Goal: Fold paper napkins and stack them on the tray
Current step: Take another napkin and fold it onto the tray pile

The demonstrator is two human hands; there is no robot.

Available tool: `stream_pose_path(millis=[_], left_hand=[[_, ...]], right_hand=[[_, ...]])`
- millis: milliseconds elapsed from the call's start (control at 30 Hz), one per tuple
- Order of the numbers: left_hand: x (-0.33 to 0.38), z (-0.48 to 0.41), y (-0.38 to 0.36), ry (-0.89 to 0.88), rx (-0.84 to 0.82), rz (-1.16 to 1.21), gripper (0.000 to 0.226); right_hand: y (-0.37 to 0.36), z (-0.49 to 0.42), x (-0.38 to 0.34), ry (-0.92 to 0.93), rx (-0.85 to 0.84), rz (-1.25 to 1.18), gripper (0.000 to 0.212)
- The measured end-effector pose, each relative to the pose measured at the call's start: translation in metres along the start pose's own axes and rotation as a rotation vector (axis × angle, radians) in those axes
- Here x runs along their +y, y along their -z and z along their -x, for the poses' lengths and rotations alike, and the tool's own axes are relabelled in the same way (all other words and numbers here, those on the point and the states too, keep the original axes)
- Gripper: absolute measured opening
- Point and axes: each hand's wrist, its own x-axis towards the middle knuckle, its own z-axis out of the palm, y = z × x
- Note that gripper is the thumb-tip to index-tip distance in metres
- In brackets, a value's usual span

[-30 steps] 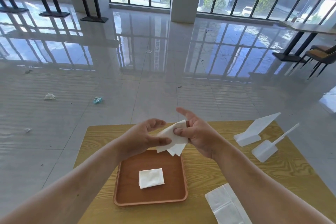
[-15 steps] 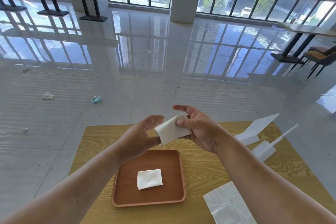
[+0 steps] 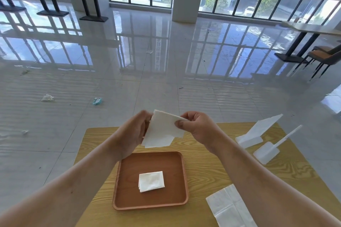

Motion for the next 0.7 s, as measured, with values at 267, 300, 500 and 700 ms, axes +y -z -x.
stream_pose_path(millis=[267, 300, 500, 700], left_hand=[[-0.004, -0.001, -0.014, -0.002, 0.211, 0.070, 0.028], [-0.004, -0.001, -0.015, 0.007, 0.229, 0.098, 0.030], [-0.015, -0.001, -0.011, 0.086, 0.220, 0.085, 0.017], [-0.035, -0.002, 0.006, 0.138, 0.150, 0.130, 0.036]], right_hand=[[-0.008, -0.001, 0.010, -0.115, -0.072, -0.435, 0.024], [-0.010, -0.001, 0.013, -0.143, -0.088, -0.436, 0.026], [-0.018, -0.007, 0.027, -0.224, -0.053, -0.458, 0.012], [-0.027, -0.010, 0.051, -0.260, -0.072, -0.663, 0.026]])
